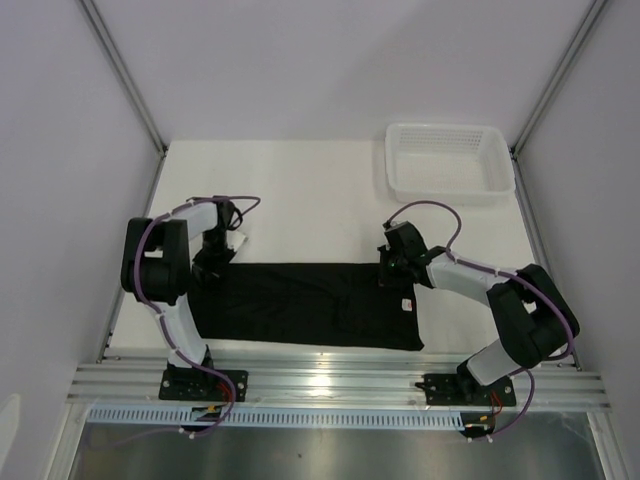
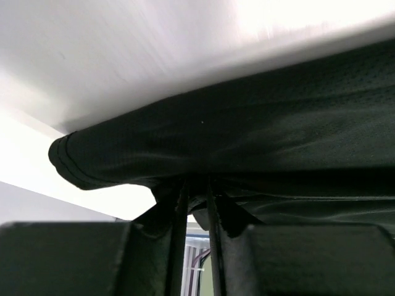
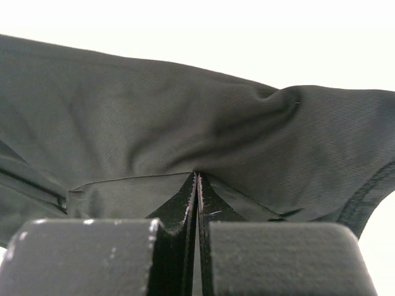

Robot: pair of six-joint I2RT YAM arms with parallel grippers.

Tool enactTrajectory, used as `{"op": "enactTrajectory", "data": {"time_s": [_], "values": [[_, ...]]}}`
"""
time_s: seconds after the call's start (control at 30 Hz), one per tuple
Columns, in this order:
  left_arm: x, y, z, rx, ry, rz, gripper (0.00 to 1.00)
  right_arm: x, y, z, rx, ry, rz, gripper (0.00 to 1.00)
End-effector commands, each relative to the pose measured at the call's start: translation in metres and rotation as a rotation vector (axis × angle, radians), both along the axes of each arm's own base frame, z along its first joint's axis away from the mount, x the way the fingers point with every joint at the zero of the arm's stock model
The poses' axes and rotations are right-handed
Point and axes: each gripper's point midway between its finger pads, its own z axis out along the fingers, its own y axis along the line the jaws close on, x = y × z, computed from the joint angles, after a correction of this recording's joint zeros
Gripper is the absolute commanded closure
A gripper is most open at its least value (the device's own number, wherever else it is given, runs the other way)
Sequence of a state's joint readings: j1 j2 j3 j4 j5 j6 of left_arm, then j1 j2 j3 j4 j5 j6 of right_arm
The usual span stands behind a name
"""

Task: Roll the t-shirts
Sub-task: Fold the tshirt

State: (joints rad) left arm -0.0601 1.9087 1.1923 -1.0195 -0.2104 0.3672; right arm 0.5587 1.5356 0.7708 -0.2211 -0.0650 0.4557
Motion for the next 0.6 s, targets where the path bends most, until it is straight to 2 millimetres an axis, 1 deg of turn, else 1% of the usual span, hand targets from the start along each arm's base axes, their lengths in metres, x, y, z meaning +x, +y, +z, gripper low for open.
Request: {"op": "enactTrajectory", "data": {"time_s": [0.0,0.03,0.07,0.1,0.13,0.17,0.23,0.27,0.33,0.37,0.4,0.43,0.47,0.53,0.57], "values": [[-0.009,0.004,0.009,0.004,-0.02,-0.01,0.77,0.013,0.0,0.007,0.028,-0.036,-0.033,1.0],[-0.012,0.005,0.007,0.005,-0.019,-0.012,0.76,0.015,-0.001,0.008,0.028,-0.039,-0.031,1.0],[-0.012,0.005,0.006,0.003,-0.018,-0.015,0.74,0.02,0.0,0.014,0.031,-0.052,-0.032,1.0],[-0.012,0.003,0.007,-0.004,-0.024,-0.011,0.73,0.02,-0.003,0.017,0.023,-0.051,-0.03,1.0],[-0.007,0.002,0.011,-0.008,-0.045,-0.007,0.71,0.023,-0.003,0.021,0.022,-0.057,-0.033,1.0],[-0.005,0.001,0.014,-0.016,-0.055,-0.005,0.66,0.03,-0.005,0.031,0.032,-0.077,-0.045,1.0],[0.003,-0.001,0.024,-0.027,-0.098,-0.003,0.61,0.033,-0.011,0.04,0.025,-0.092,-0.064,1.0],[0.013,-0.002,0.032,-0.034,-0.132,-0.006,0.57,0.036,-0.014,0.047,0.025,-0.11,-0.077,0.98],[0.024,-0.006,0.048,-0.053,-0.191,-0.007,0.55,0.042,-0.025,0.055,-0.002,-0.125,-0.111,0.95],[0.029,-0.007,0.055,-0.062,-0.212,-0.007,0.55,0.042,-0.028,0.057,-0.005,-0.121,-0.119,0.91],[0.032,-0.008,0.06,-0.069,-0.23,-0.007,0.54,0.044,-0.04,0.058,-0.038,-0.121,-0.156,0.89],[0.037,-0.01,0.068,-0.08,-0.262,-0.008,0.53,0.044,-0.046,0.057,-0.052,-0.112,-0.179,0.87],[0.04,-0.008,0.073,-0.082,-0.28,-0.002,0.51,0.042,-0.058,0.053,-0.093,-0.093,-0.215,0.79],[0.045,-0.003,0.078,-0.074,-0.307,0.012,0.5,0.041,-0.074,0.048,-0.133,-0.071,-0.262,0.71],[0.047,0.008,0.078,-0.049,-0.311,0.033,0.49,0.039,-0.078,0.046,-0.147,-0.064,-0.275,0.63]]}}
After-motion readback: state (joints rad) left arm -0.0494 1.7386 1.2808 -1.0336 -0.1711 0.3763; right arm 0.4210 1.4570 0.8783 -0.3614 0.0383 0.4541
